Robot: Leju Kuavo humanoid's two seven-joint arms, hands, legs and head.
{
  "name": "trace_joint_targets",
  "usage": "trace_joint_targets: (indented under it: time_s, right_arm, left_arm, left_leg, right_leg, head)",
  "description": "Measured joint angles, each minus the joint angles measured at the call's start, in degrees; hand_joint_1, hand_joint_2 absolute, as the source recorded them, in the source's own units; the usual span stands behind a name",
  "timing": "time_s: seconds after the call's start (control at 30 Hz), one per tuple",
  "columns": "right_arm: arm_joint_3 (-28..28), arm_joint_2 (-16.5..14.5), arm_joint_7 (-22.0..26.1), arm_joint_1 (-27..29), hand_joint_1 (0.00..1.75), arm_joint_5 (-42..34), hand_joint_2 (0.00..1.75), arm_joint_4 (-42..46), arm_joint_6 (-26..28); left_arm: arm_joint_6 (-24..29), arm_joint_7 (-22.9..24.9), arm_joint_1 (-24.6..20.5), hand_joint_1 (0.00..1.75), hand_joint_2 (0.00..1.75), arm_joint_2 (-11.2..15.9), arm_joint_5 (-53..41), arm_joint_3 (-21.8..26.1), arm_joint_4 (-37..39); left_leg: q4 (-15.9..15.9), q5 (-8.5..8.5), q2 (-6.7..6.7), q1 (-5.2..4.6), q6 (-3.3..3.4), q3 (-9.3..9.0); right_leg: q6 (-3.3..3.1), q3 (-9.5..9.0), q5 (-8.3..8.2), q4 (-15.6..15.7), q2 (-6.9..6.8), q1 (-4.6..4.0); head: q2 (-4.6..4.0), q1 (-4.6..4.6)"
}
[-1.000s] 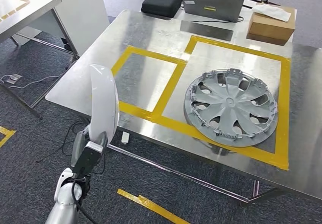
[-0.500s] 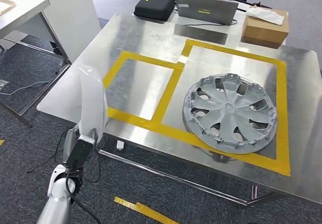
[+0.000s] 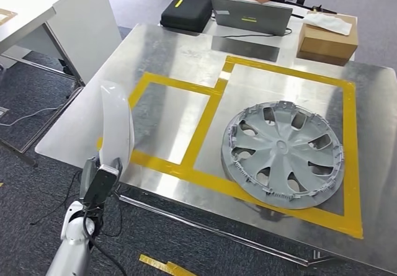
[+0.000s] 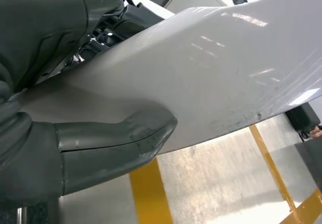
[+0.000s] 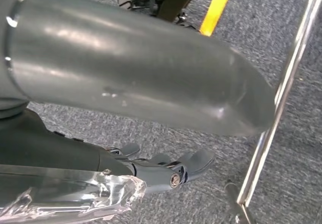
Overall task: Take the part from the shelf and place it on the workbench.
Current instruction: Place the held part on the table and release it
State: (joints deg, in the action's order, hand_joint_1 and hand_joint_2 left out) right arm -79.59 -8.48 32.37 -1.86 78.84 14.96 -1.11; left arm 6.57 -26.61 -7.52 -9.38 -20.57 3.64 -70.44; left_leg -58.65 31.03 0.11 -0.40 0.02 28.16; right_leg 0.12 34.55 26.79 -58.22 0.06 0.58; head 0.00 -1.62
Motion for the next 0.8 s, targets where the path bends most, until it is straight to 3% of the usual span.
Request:
trace_joint_targets:
  time_s: [0.07,0.13,0.2,0.23,0.27,0.33,0.37,0.4,0.53,0.6,0.67,0.7,0.73,0.8]
  right_arm:
    - [0.02,0.0,0.0,-0.1,0.0,0.0,0.0,-0.01,0.0]
    - [0.04,0.0,0.0,-0.13,0.0,0.0,0.0,-0.01,0.01]
    - [0.05,0.0,0.0,-0.04,0.0,-0.01,0.0,-0.02,0.0]
    - [0.06,0.0,0.0,-0.02,0.0,-0.01,0.0,-0.02,-0.01]
    - [0.08,0.0,0.0,-0.03,0.0,0.01,0.0,-0.03,-0.02]
    - [0.13,-0.04,-0.01,-0.01,0.0,0.04,0.0,-0.14,-0.13]
    - [0.15,-0.07,-0.01,-0.02,0.0,0.07,0.0,-0.22,-0.25]
    - [0.17,-0.07,-0.01,-0.02,0.0,0.09,0.0,-0.29,-0.39]
    - [0.22,0.08,0.0,-0.22,0.0,0.15,0.0,-0.37,-0.76]
    - [0.26,0.17,0.0,-0.36,0.0,0.25,0.0,-0.42,-0.92]
    - [0.28,0.28,0.0,-0.35,0.0,0.44,0.0,-0.45,-1.06]
    - [0.28,0.34,0.0,-0.28,0.0,0.57,0.0,-0.45,-1.14]
    - [0.3,0.42,0.0,-0.23,0.0,0.71,0.0,-0.46,-1.21]
    - [0.37,0.56,0.0,-0.26,0.0,0.96,0.0,-0.48,-1.33]
  left_arm:
    - [0.01,-0.02,-0.24,1.75,1.75,0.08,0.0,0.03,0.08]
    - [0.01,-0.03,-0.31,1.75,1.75,0.17,0.0,0.04,0.25]
    - [0.0,-0.03,-0.19,1.75,1.75,0.31,0.0,0.08,0.49]
    - [-0.01,-0.04,-0.16,1.75,1.75,0.38,-0.04,0.1,0.6]
    - [-0.04,-0.07,-0.17,1.75,1.75,0.46,-0.15,0.13,0.69]
    - [-0.23,-0.25,-0.25,1.75,1.75,0.74,-0.57,0.17,0.93]
    - [-0.43,-0.37,-0.28,1.75,1.75,0.88,-0.87,0.19,1.09]
    - [-0.66,-0.49,-0.32,1.75,1.75,0.97,-1.16,0.18,1.25]
    - [-1.17,-0.81,-1.06,1.75,1.75,1.11,-1.91,0.12,1.46]
    - [-1.39,-0.81,-1.52,1.75,1.75,1.15,-2.67,-0.06,1.71]
    - [-1.56,-0.83,-1.76,1.75,1.75,1.23,-3.72,-0.29,2.29]
    - [-1.51,-0.86,-1.88,1.75,1.75,1.3,-4.31,-0.38,2.67]
    - [-1.38,-0.89,-2.07,1.75,1.75,1.37,-4.95,-0.46,3.09]
    - [-1.02,-0.9,-2.61,1.75,1.75,1.58,-6.24,-0.54,3.95]
  left_leg:
    - [-5.43,1.09,-0.02,0.17,-0.57,2.97]
    - [-12.37,3.99,-0.02,0.41,-1.08,7.86]
    - [-14.95,5.36,-0.02,0.5,-1.17,11.18]
    - [-13.62,4.28,-0.02,0.47,-1.0,11.57]
    - [-10.8,1.94,-0.03,0.37,-0.67,11.22]
    - [-4.03,-4.4,-0.1,-0.09,0.32,10.25]
    - [-1.92,-6.6,-0.15,-0.32,0.67,10.06]
    - [-0.88,-7.77,-0.22,-0.48,0.9,10.1]
    - [0.04,-7.25,-0.17,-0.1,1.5,9.15]
    - [0.43,-6.79,0.09,0.04,2.01,8.41]
    - [0.42,-6.15,0.41,0.06,2.25,7.87]
    - [0.42,-5.78,0.59,0.1,2.22,7.47]
    - [0.41,-5.38,0.81,0.16,2.11,6.94]
    - [0.38,-4.47,1.32,0.29,1.65,5.68]
  right_leg:
    - [-0.57,-1.07,0.67,0.18,0.09,0.19]
    - [-0.82,-2.05,1.64,0.19,0.21,0.17]
    - [-0.79,-3.39,2.78,0.19,0.46,0.13]
    - [-0.72,-4.22,3.36,0.2,0.6,0.11]
    - [-0.64,-5.08,3.92,0.21,0.69,0.08]
    - [-0.2,-6.13,5.03,0.21,0.85,0.04]
    - [0.13,-6.4,5.55,0.16,0.91,0.0]
    - [0.47,-6.36,6.0,0.18,0.97,-0.02]
    - [1.55,-6.12,7.89,-0.84,0.73,-0.09]
    - [2.01,-2.68,10.65,-7.19,0.48,-0.01]
    - [2.34,2.52,12.63,-14.86,0.44,0.07]
    - [2.5,4.22,11.99,-16.44,0.39,0.11]
    - [2.68,4.8,10.08,-15.74,0.23,0.15]
    - [2.99,3.08,4.38,-9.04,-1.05,0.27]
  head:
    - [0.0,0.17]
    - [0.0,0.27]
    - [0.0,0.26]
    - [0.0,0.28]
    - [0.0,0.27]
    - [0.0,0.23]
    - [0.0,0.2]
    - [0.0,0.2]
    - [0.0,0.17]
    - [0.0,0.07]
    - [0.0,0.06]
    - [0.0,0.06]
    - [0.0,0.05]
    - [0.0,0.04]
